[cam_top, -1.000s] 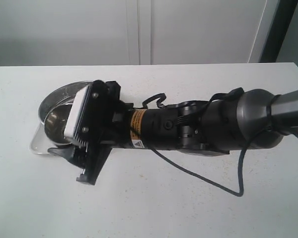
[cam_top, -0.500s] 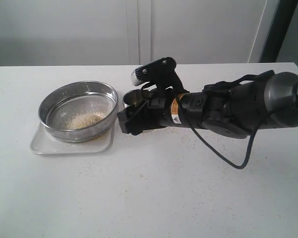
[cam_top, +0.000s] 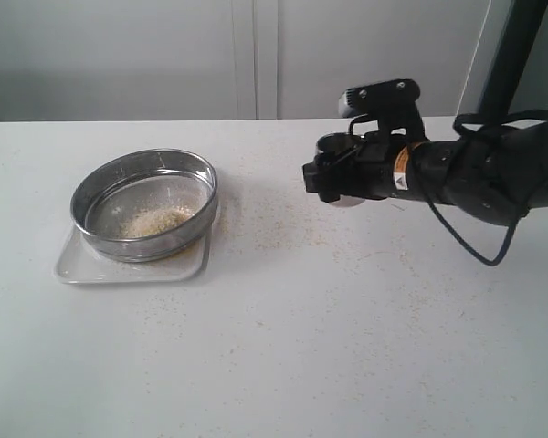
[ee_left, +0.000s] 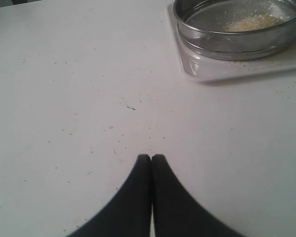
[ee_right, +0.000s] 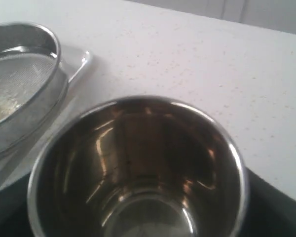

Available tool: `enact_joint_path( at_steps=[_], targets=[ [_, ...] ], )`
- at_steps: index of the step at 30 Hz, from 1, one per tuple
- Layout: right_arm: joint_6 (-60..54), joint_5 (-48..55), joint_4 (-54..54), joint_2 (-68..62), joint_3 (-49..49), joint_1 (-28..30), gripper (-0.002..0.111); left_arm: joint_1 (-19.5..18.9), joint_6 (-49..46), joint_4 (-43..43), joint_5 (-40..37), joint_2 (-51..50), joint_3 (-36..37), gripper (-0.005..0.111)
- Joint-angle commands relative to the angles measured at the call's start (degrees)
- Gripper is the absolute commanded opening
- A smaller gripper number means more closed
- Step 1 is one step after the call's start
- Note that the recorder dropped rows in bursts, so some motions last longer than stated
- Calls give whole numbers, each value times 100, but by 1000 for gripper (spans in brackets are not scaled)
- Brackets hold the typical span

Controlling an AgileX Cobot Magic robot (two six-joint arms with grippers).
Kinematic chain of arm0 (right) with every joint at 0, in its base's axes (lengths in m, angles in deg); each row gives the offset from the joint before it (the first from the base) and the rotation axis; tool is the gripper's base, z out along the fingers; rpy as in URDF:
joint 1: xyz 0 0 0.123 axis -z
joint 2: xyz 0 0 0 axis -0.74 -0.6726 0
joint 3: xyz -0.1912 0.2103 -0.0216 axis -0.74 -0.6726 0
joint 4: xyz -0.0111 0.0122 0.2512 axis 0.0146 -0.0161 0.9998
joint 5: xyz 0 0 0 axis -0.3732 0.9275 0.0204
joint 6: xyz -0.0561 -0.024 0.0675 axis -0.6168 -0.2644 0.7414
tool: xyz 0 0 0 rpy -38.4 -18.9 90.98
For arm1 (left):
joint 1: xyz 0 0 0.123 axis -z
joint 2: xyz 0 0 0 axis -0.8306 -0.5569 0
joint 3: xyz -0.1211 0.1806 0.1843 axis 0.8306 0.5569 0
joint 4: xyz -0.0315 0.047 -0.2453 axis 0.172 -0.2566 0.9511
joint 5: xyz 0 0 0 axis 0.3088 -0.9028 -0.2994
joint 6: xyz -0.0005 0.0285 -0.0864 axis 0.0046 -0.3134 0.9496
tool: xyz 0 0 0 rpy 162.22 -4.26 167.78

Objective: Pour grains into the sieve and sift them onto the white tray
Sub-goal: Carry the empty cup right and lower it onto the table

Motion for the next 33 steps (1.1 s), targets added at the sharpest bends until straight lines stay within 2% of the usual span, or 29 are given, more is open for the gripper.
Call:
enact_joint_path(
  at_steps=[1, 6, 9, 18, 27, 33],
  targets=[
    [-728, -561, 1035, -4, -16, 285, 0, -19, -15, 39, 12, 25, 29, 0],
    [-2460, -943, 3459, -156, -16, 340, 0, -19, -15, 39, 12, 25, 29, 0],
    [-3101, -1358, 4109, -257, -16, 340, 0, -19, -15, 39, 12, 25, 29, 0],
    [-4363, -2182, 5203, -782, -16, 340, 0, -19, -15, 39, 12, 25, 29, 0],
    [-4363, -2660, 5298, -1506, -16, 340, 0, -19, -15, 39, 12, 25, 29, 0],
    [-4190, -2587, 5286, -1734, -16, 340, 0, -19, -15, 39, 12, 25, 29, 0]
  ],
)
